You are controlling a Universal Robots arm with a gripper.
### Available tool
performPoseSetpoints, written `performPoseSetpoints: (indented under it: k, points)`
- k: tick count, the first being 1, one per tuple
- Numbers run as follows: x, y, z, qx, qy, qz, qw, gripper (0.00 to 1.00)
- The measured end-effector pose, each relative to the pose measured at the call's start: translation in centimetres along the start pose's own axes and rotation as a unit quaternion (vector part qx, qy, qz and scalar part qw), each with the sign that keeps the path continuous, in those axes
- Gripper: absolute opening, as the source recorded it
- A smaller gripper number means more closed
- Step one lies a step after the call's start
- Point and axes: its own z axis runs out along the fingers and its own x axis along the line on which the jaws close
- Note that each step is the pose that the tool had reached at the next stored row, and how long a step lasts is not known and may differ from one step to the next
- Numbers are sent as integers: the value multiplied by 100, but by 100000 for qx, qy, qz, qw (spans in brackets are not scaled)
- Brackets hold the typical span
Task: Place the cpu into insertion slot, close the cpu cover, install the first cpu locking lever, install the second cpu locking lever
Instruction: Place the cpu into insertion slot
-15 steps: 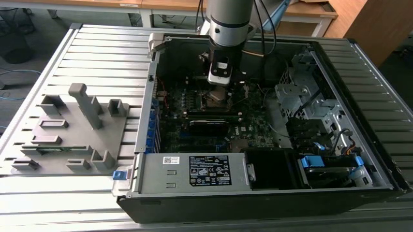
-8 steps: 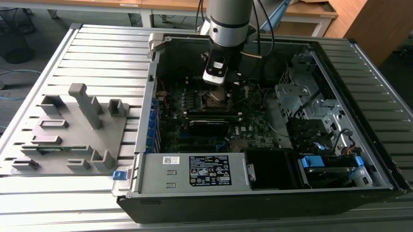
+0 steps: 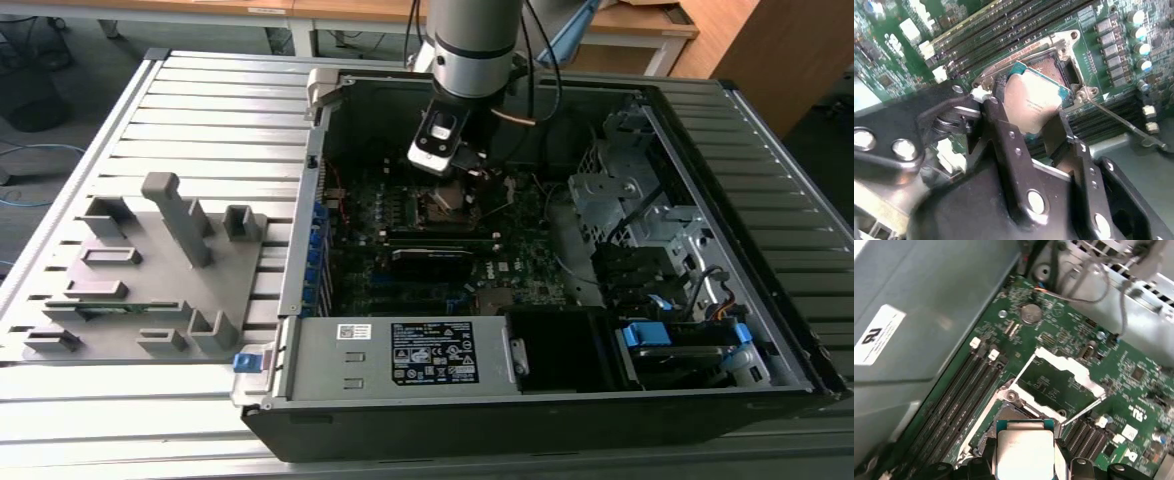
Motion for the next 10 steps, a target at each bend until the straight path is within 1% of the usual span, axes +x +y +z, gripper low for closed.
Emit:
performPoseSetpoints:
  k: [2,4,5,10]
  points:
    - [0,0,2,8,-98,1872,99982,54]
    - [0,0,4,21,-195,3639,99934,54]
    - [0,0,3,24,-213,4031,99918,54]
    - [0,0,3,15,-219,4160,99913,54]
